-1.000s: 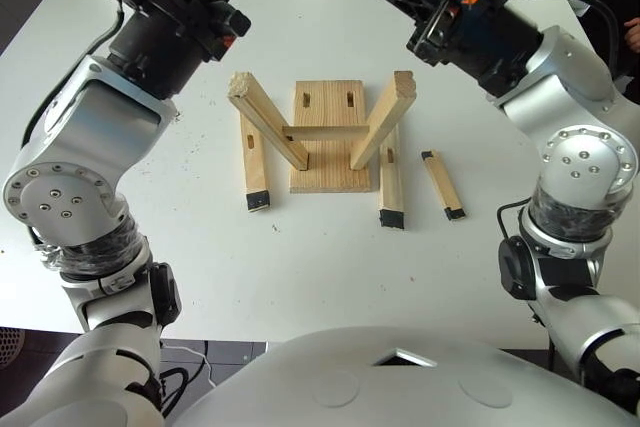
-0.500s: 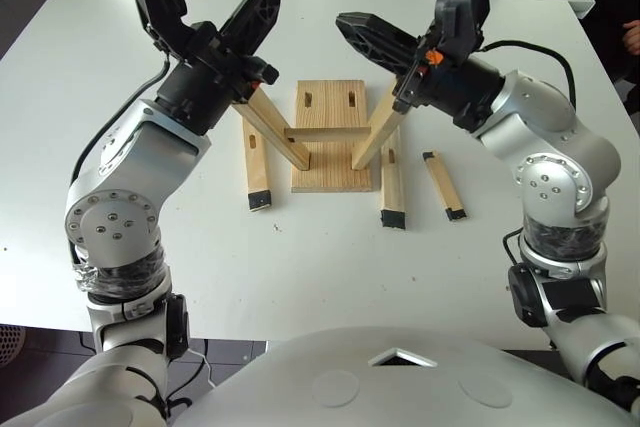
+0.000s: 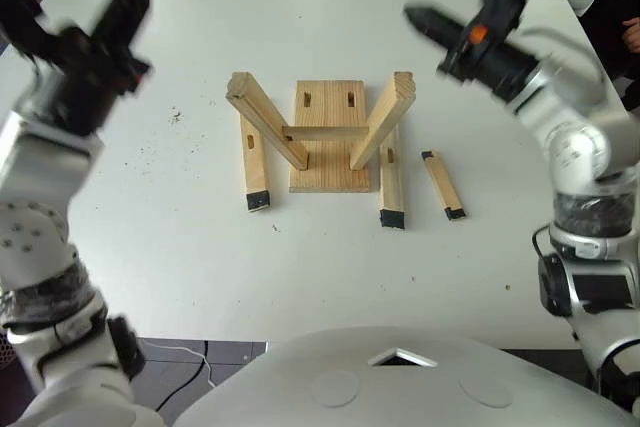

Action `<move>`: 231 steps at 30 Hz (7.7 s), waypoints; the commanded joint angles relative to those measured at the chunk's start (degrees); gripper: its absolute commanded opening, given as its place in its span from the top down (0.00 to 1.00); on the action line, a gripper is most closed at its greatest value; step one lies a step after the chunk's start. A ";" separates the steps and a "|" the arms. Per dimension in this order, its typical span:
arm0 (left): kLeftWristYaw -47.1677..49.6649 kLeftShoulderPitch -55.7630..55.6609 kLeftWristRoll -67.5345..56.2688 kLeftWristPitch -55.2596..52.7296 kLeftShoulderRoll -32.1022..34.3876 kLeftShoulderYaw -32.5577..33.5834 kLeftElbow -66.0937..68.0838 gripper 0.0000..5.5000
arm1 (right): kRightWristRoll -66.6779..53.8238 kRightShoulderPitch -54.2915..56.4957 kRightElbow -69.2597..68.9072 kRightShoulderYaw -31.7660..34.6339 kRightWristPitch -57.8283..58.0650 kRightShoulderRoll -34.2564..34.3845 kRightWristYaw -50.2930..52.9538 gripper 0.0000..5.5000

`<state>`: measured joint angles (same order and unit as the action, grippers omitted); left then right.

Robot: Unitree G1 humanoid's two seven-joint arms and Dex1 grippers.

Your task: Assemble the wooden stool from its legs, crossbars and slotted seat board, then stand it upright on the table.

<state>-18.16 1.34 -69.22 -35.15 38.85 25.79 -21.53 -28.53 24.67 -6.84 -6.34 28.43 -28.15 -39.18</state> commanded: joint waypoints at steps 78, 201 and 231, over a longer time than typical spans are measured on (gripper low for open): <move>-22.07 9.45 42.71 -3.08 -4.68 -34.05 2.48 1.00 | 31.18 12.69 44.96 -13.36 -30.82 5.01 -25.07 0.99; 3.90 -5.63 34.99 -8.54 -25.63 -16.23 -11.37 1.00 | 17.25 -26.91 -4.29 -1.00 -17.46 -21.59 -33.81 0.48; 2.68 -6.08 38.49 -2.78 -26.47 -21.98 -2.84 1.00 | 32.55 3.52 47.37 -3.23 -42.69 -16.81 -22.85 0.48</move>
<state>-15.69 -4.57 -31.40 -38.37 12.68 4.21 -25.21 1.43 26.87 36.97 -8.70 -14.15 -45.79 -64.48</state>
